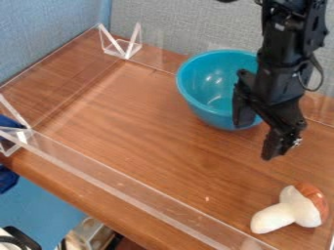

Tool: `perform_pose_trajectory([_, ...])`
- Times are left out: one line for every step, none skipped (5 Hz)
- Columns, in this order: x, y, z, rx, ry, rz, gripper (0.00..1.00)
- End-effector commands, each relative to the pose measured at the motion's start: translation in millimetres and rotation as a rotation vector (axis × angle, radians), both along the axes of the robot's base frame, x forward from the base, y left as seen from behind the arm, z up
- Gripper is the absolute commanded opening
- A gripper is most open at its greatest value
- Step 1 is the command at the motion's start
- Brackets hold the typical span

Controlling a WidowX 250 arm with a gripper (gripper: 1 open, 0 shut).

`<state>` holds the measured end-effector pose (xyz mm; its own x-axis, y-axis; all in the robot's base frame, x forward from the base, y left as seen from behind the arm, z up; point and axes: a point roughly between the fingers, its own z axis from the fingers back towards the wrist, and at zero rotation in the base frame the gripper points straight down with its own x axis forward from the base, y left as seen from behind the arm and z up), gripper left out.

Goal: Remove the mushroom from inside the blue bowl and put it on the table

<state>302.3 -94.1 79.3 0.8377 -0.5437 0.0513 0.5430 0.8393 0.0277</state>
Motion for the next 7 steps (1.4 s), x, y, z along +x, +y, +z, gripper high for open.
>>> perform_pose_trajectory([18.4,3.7,10.1,-0.016,-0.055,0.022,1.0])
perform_pose_trajectory([28.8,7.2,5.5,-0.015,-0.061,0.028,1.0])
perform_pose_trajectory([36.2,10.4,1.3,-0.02,-0.066,0.029,1.0])
perform_pose_trajectory([45.7,14.2,-3.2,-0.021,-0.069,0.034,1.0])
perform_pose_trajectory([53.9,18.2,-7.1,-0.022,-0.071,0.039,0.0])
perform_pose_trajectory([54.7,17.4,-9.4,-0.026,-0.069,0.038,0.0])
perform_pose_trajectory([53.1,11.8,-11.3,-0.038,-0.067,0.023,0.0])
